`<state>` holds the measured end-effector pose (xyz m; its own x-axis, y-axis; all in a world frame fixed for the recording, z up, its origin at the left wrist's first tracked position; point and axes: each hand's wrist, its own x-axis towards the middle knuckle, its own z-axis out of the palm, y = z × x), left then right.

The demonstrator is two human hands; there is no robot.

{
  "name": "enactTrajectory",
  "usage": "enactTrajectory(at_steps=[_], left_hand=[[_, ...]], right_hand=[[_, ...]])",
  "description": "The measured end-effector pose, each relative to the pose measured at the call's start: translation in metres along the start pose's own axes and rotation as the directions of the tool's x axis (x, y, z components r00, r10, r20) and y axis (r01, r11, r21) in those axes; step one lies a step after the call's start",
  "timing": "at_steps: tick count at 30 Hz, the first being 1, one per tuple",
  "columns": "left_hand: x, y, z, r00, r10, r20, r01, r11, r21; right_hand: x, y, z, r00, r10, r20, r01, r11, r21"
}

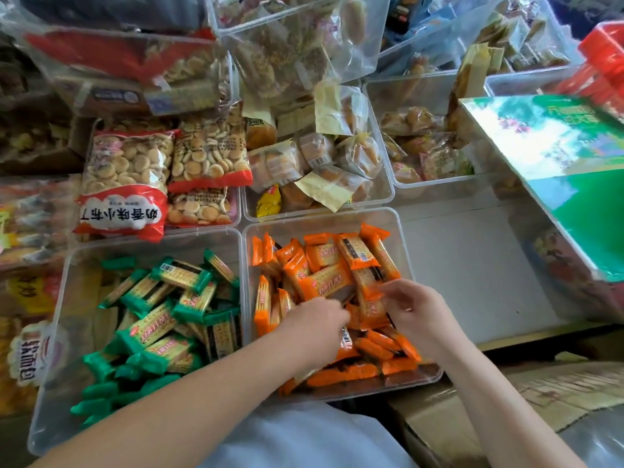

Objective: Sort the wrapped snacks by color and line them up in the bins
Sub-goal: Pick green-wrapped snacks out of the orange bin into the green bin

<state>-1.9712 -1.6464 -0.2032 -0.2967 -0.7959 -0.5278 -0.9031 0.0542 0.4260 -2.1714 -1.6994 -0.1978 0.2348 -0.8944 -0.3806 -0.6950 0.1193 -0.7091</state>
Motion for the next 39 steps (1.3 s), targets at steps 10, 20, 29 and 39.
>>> enactTrajectory(at_steps=[10, 20, 29, 39], left_hand=[[0.063, 0.003, 0.04, 0.948, -0.277, 0.157, 0.317, 0.869, -0.38], [0.06, 0.009, 0.034, 0.962, -0.252, 0.103, 0.266, 0.784, -0.561], [0.02, -0.002, 0.026, 0.964, -0.233, -0.131, 0.056, 0.657, -0.751], [-0.021, -0.032, 0.003, 0.943, -0.276, -0.185, -0.042, 0.452, -0.891]], right_hand=[[0.003, 0.009, -0.005, 0.988, 0.13, -0.08, -0.101, 0.95, 0.297], [-0.003, 0.007, -0.008, 0.983, 0.155, -0.098, -0.104, 0.912, 0.396], [-0.006, 0.014, -0.007, 0.986, 0.091, -0.137, -0.048, 0.957, 0.287], [-0.012, -0.004, -0.002, 0.968, 0.024, 0.249, -0.082, 0.97, 0.228]])
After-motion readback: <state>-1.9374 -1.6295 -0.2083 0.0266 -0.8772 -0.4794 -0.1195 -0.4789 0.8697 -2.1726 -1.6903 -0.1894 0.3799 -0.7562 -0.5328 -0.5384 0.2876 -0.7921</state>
